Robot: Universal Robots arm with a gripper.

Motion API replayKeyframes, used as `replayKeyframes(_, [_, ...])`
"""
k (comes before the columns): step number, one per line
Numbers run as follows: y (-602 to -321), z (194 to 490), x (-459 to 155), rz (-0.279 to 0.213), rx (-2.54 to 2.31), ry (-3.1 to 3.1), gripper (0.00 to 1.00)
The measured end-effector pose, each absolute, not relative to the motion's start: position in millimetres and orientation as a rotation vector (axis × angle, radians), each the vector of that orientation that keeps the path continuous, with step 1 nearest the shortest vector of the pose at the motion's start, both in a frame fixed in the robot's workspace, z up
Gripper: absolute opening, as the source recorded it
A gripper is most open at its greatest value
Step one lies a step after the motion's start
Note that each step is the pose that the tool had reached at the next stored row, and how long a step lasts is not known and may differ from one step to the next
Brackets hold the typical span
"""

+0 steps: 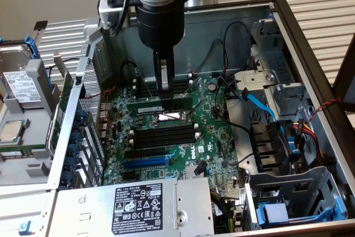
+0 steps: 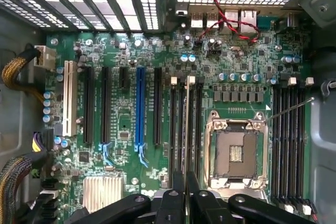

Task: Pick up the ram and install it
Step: 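Insert the ram into the slot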

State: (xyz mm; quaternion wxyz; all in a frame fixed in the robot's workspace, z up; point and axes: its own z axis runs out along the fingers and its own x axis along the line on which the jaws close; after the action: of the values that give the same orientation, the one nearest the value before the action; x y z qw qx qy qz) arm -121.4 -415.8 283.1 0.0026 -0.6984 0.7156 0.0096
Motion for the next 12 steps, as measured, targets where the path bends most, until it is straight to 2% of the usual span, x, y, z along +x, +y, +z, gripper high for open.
replayKeyframes(12, [-419,265,-120,0.024,-2.192,2.238,0.13])
